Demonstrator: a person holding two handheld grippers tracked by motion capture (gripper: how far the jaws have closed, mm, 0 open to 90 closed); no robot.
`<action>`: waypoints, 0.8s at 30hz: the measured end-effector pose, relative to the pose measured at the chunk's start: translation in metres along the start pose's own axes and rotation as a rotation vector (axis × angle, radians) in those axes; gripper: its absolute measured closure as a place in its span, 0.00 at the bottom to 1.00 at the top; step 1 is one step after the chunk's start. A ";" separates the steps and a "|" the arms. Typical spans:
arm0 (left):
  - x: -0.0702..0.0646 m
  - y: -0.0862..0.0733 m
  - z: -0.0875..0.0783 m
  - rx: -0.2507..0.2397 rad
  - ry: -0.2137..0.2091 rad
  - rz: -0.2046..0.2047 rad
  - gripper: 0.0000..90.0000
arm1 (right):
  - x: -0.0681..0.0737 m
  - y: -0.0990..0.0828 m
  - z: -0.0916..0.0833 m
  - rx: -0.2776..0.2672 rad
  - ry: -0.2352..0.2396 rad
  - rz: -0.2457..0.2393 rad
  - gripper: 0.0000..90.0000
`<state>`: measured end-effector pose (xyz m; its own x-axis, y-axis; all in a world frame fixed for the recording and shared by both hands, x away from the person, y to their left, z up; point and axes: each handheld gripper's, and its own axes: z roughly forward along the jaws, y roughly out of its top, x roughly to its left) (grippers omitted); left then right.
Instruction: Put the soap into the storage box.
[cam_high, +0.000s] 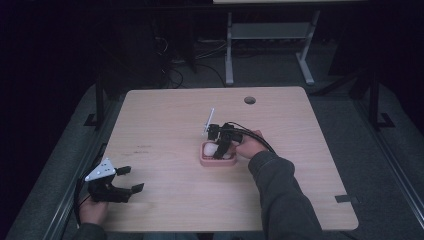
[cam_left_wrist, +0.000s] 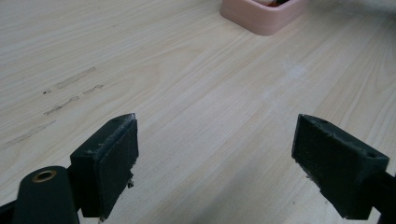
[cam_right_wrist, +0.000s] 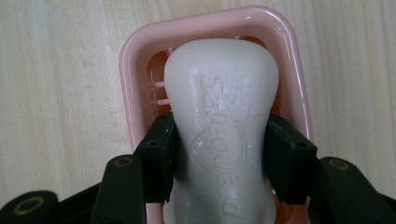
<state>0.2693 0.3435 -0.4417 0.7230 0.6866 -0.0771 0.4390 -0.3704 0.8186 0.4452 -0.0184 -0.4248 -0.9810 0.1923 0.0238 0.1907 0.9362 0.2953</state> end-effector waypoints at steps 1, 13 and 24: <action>0.000 0.000 0.000 0.000 0.000 0.000 0.15 | 0.000 0.000 0.000 -0.001 0.001 0.001 0.53; 0.000 0.000 0.000 -0.001 0.000 -0.003 0.15 | 0.001 0.001 -0.002 -0.006 0.000 -0.002 0.50; 0.000 0.000 0.001 -0.001 0.000 -0.001 0.15 | 0.002 -0.001 -0.007 -0.017 -0.007 0.002 0.50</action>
<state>0.2696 0.3430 -0.4421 0.7223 0.6871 -0.0781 0.4396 -0.3691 0.8188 0.4430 -0.0215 -0.4180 -0.9804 0.1961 0.0178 0.1918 0.9306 0.3116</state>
